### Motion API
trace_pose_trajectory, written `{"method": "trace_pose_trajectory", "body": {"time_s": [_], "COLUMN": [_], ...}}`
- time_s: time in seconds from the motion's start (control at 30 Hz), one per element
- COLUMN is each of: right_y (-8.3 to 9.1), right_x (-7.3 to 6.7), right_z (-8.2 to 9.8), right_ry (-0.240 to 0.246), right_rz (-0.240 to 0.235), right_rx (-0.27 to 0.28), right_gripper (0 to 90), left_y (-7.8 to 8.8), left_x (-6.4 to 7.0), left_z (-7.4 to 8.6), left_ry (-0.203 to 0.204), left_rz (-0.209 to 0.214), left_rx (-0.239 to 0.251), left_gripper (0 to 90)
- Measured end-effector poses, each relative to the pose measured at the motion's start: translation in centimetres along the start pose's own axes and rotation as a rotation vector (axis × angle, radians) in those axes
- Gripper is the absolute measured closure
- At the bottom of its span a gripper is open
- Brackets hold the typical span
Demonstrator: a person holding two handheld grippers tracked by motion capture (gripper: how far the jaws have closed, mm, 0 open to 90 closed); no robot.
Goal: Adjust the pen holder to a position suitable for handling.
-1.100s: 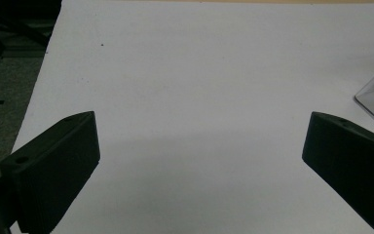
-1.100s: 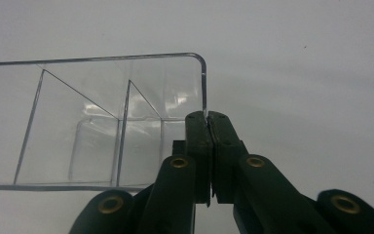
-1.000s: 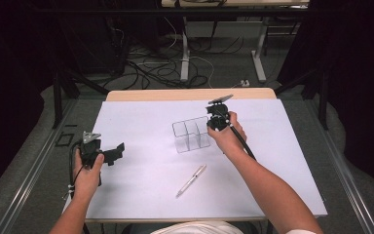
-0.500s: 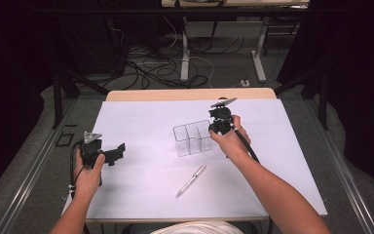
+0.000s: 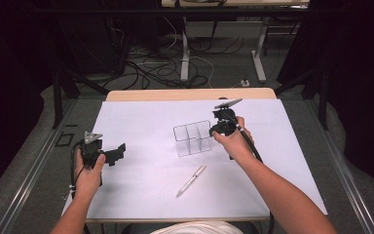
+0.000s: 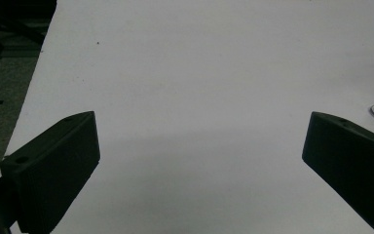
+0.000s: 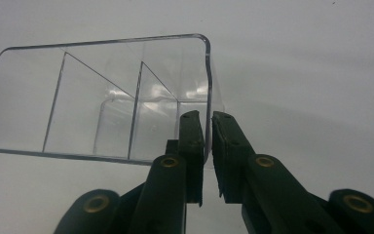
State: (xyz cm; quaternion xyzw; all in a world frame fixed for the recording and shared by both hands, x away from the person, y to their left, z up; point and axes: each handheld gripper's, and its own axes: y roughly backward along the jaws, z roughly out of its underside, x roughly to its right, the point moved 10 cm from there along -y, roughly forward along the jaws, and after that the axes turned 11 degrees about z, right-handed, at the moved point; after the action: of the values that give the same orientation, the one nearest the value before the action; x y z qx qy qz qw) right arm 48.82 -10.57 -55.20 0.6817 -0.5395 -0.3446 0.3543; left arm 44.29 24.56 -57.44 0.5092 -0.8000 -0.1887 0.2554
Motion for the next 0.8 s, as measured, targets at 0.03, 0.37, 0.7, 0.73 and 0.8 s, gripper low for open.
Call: {"method": "trace_pose_trajectory", "body": {"time_s": [0.03, 0.37, 0.7, 0.73, 0.8], "right_y": [0.0, 0.7, 1.2, 1.2, 1.3], "right_x": [0.0, 0.0, -0.2, -0.3, -0.3], "right_z": [0.0, 0.9, 1.9, 1.9, 1.9], "right_ry": [-0.002, -0.032, -0.050, -0.054, -0.057], "right_rz": [-0.010, -0.043, -0.081, -0.091, -0.102], "right_rx": [0.009, -0.032, -0.058, -0.049, -0.046], "right_gripper": [82.7, 81.5, 78.8, 77.7, 75.0], "left_y": [0.0, 0.0, 0.0, 0.0, 0.0], "left_x": [0.0, 0.0, 0.1, 0.1, 0.1], "left_z": [0.0, 0.0, 0.0, 0.0, 0.0], "left_ry": [0.000, 0.001, -0.003, -0.003, -0.003], "left_rz": [0.000, 0.000, -0.001, -0.001, -0.001], "left_rx": [0.000, 0.000, -0.001, -0.002, -0.002], "left_gripper": [0.3, 0.3, 0.3, 0.3, 0.3]}}
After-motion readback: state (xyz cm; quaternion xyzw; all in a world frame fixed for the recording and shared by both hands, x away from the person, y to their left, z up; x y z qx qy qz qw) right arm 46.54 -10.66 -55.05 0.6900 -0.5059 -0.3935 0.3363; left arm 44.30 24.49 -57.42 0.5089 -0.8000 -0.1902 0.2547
